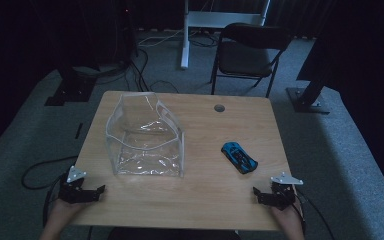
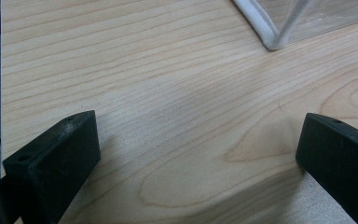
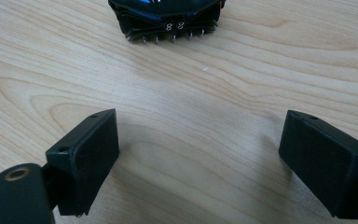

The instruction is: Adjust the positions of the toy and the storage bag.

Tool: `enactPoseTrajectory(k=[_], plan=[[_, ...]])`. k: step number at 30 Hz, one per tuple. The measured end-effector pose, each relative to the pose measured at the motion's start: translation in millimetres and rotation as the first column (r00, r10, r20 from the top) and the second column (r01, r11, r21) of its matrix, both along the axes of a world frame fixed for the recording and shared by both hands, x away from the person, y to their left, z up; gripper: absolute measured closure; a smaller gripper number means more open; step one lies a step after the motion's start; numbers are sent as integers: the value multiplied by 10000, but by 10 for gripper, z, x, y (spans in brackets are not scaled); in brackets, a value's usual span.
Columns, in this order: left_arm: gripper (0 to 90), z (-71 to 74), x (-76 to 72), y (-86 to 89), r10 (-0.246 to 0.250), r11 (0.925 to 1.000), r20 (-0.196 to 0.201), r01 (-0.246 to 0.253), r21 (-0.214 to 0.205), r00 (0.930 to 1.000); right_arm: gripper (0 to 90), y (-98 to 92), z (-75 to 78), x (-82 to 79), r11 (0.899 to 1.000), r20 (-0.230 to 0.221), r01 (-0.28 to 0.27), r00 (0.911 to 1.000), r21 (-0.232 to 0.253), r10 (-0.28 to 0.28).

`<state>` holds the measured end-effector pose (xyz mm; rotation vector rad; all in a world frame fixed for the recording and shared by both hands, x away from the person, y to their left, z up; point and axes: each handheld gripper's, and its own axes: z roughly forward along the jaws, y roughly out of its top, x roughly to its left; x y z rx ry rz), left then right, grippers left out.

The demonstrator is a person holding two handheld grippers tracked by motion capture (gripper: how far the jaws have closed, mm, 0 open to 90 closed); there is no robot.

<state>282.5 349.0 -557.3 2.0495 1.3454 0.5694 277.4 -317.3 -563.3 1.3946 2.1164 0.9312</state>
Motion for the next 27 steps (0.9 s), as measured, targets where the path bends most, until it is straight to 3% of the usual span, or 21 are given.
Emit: enactPoseTrajectory(k=[6, 11, 18, 27], plan=[[1, 0, 1, 1, 4, 10000, 9, -4, 8, 10000, 118, -27, 3, -9, 9998, -18, 24, 10000, 214, -24], [2, -1, 1, 1, 4, 10000, 10, -4, 1, 10000, 118, -3, 6, -14, 10000, -40, -25, 10000, -14, 25], [2, -1, 1, 2, -18, 10000, 12, 18, -5, 10000, 118, 30, 49, 16, 9996, -455, -142, 9989, -247, 131], [2, -1, 1, 2, -21, 10000, 10, 21, -10, 10000, 118, 41, 101, 74, 9993, -601, -295, 9977, 239, 309]])
